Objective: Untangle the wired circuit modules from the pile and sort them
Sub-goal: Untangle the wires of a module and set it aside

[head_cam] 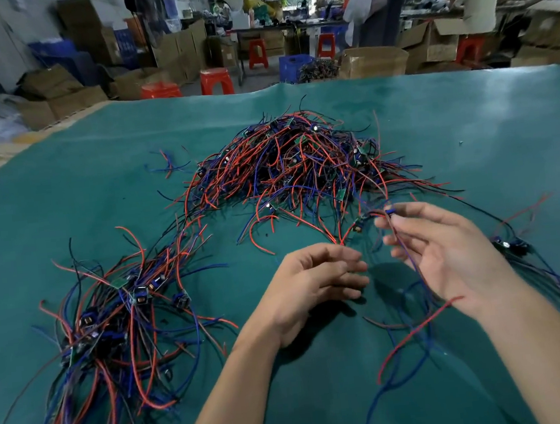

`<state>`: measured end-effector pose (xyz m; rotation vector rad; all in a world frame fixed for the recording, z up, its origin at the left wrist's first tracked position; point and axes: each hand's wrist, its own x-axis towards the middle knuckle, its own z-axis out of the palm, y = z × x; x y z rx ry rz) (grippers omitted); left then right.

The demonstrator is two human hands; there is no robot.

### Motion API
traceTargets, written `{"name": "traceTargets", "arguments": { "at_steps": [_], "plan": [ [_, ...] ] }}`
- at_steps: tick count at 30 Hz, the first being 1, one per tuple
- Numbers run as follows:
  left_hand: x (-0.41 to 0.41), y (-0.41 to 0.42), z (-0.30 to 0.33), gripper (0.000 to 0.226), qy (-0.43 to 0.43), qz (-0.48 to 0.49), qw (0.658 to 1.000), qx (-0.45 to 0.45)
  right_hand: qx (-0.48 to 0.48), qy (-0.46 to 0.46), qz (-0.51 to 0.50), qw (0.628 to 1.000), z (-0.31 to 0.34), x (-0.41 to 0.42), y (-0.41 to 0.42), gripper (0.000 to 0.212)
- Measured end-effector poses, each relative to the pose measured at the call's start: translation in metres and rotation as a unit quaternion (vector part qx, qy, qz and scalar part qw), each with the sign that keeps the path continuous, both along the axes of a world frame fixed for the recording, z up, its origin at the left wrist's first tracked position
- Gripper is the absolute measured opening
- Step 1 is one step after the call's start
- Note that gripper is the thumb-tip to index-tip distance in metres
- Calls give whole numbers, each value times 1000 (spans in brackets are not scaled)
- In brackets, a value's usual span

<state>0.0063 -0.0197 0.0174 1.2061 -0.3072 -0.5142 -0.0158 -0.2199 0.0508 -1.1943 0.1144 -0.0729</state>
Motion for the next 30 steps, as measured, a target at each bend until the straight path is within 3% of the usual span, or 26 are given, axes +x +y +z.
{"name": "traceTargets", "arguments": {
  "at_steps": [7, 14, 21, 24, 28, 30],
  "plan": [
    [0, -3, -1, 16, -13, 11, 1000, -7, -145, -25, 6, 989, -17, -2, 32, 21],
    [2, 0, -2, 16, 1, 46, 999, -11, -119, -51, 6, 992, -14, -6, 38, 24],
    [4, 1, 0, 13, 9, 61, 998, -6, 19, -60, -44, 997, -10, -6, 41, 13],
    [3, 1, 1, 26, 15, 66, 998, -18, 50, -59, -72, 994, -8, -6, 41, 22],
    [5, 2, 2, 35, 48, 84, 994, -48, 223, -16, -46, 974, 1, -6, 28, 14],
    [6, 2, 1, 31, 55, 81, 994, -44, 235, -8, -21, 972, 4, -6, 23, 14]
  ]
}}
